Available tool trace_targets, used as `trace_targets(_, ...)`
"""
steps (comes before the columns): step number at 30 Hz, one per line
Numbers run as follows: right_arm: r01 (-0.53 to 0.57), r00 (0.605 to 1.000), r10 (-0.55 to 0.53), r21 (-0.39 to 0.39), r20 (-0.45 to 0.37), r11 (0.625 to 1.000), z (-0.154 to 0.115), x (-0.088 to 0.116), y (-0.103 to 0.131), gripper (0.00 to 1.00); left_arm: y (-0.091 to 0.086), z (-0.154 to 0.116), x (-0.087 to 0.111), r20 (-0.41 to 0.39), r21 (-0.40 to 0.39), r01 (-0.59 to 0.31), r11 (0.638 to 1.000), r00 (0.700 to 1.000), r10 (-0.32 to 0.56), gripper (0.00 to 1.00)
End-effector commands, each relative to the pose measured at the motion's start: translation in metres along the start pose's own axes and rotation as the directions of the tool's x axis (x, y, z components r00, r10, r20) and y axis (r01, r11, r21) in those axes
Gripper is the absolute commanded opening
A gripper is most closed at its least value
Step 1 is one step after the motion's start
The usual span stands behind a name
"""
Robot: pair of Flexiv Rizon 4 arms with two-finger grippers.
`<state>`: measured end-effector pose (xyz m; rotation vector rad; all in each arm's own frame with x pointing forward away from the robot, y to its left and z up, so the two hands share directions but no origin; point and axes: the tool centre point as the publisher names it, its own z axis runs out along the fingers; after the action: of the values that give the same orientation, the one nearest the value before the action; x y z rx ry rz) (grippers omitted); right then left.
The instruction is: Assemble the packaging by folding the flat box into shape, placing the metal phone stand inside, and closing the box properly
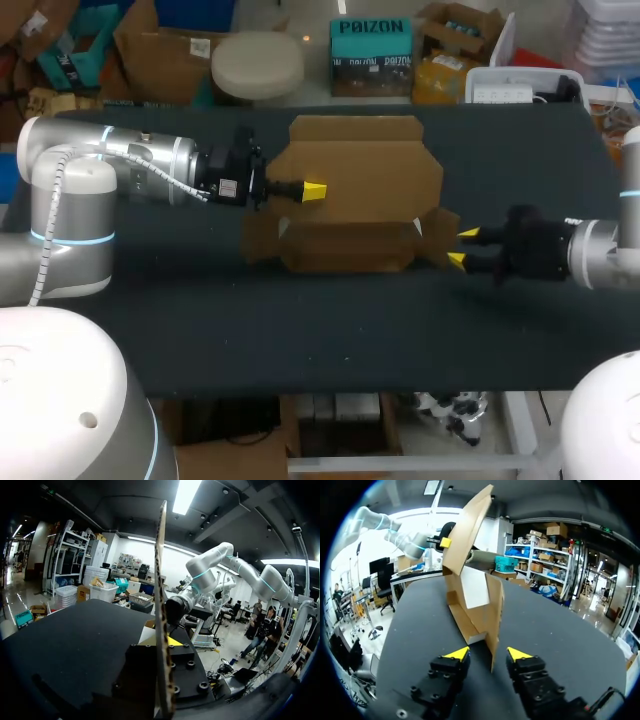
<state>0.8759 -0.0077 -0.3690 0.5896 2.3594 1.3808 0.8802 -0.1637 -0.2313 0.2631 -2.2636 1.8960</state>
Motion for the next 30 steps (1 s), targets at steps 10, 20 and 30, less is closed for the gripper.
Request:
trace_targets(10, -0.021, 1.0, 0.021, -0.024, -0.008, 0.999, 0.022, -0.008, -0.002, 0.41, 0.004, 0.001, -0.002, -0.003, -0.003, 0.0, 1.0, 1.0, 0.0, 0.0)
trace_targets(20, -0.03, 1.0, 0.03, -0.037, -0.005, 0.999, 0.031, -0.008, 0.004, 0.16, 0.004, 0.001, -0.002, -0.003, -0.003, 0.0, 1.0, 1.0, 0.0, 0.0)
trace_targets(30, -0.047, 0.998, 0.048, -0.053, 0.026, 0.997, 0.035, 0.0, 0.007, 0.0, 0.004, 0.001, -0.002, -0.003, -0.003, 0.0, 1.0, 1.0, 0.0, 0.0)
